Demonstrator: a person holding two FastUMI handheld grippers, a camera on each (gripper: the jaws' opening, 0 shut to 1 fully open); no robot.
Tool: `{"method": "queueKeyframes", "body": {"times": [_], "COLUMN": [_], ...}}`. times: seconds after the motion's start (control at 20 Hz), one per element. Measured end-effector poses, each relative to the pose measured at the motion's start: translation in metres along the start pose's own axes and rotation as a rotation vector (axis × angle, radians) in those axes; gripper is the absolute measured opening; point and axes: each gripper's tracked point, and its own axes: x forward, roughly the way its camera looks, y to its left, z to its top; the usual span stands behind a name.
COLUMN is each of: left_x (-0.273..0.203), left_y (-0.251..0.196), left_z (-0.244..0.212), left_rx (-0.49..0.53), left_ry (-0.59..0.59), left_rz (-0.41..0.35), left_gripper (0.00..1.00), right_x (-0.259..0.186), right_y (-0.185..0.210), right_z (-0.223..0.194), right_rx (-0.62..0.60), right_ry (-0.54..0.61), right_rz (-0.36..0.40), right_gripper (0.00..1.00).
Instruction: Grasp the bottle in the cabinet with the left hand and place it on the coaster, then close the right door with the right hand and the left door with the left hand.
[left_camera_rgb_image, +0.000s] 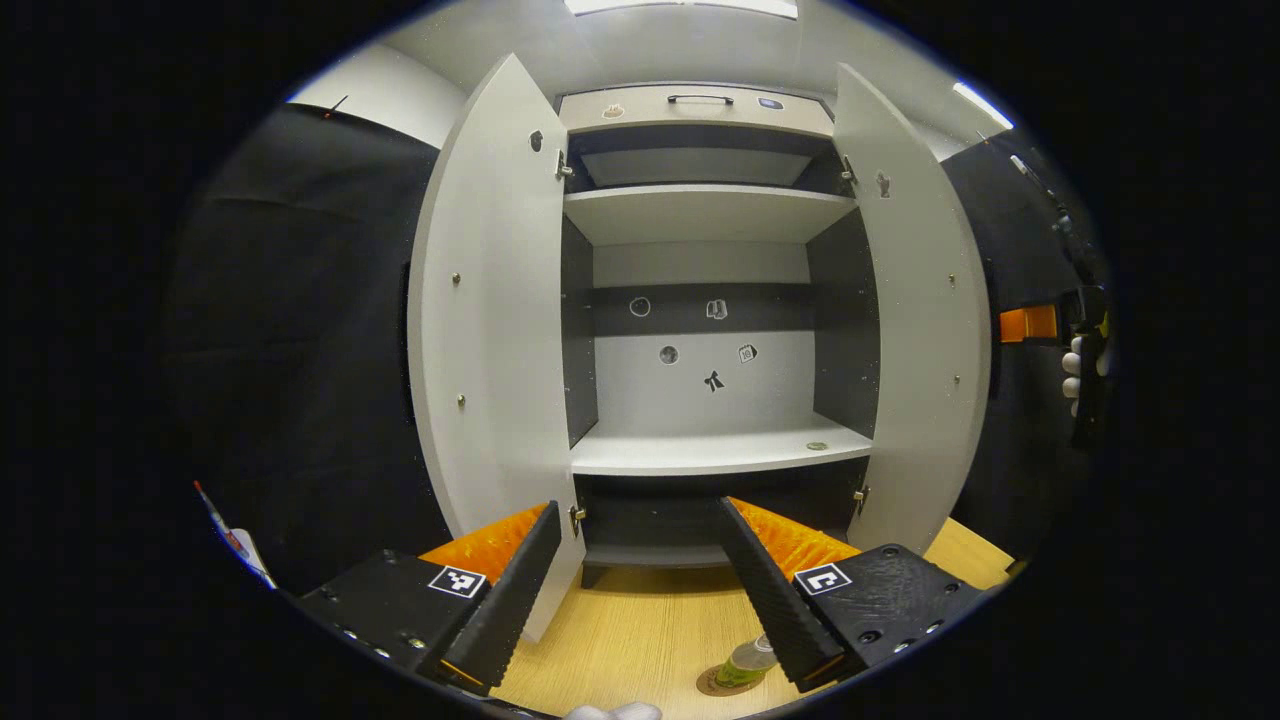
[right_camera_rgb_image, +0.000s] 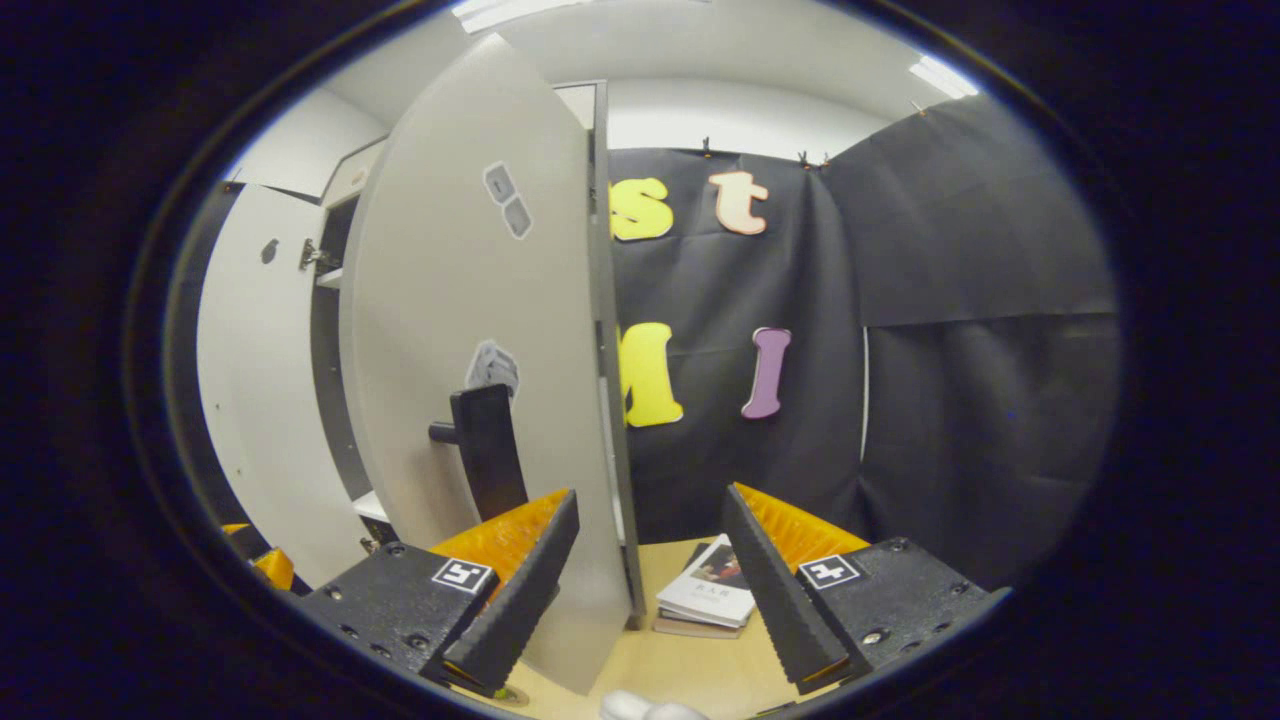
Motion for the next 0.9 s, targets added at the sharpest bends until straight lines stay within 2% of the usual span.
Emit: {"method": "queueKeyframes", "body": {"times": [0.2, 0.4, 0.55, 0.7, 0.9], "left_x": [0.000, -0.002, -0.003, -0.003, 0.002], "left_y": [0.000, 0.005, 0.012, 0.025, 0.065], "left_z": [0.000, 0.002, 0.007, 0.009, 0.022], "left_rx": [-0.013, -0.002, -0.008, -0.016, 0.010], "left_ry": [0.002, -0.006, -0.023, -0.025, -0.054], "left_rz": [-0.001, 0.006, 0.008, 0.018, 0.072], "left_gripper": [0.96, 0.96, 0.96, 0.96, 0.96], "right_x": [0.010, 0.000, -0.013, -0.017, -0.024], "right_y": [0.048, 0.107, 0.117, 0.126, 0.127], "right_z": [-0.002, -0.025, -0.029, -0.033, -0.043], "right_rx": [-0.058, -0.138, -0.180, -0.163, -0.157], "right_ry": [0.005, 0.046, 0.043, 0.059, 0.076], "right_rz": [0.095, 0.292, 0.328, 0.342, 0.339], "right_gripper": [0.96, 0.96, 0.97, 0.97, 0.96]}}
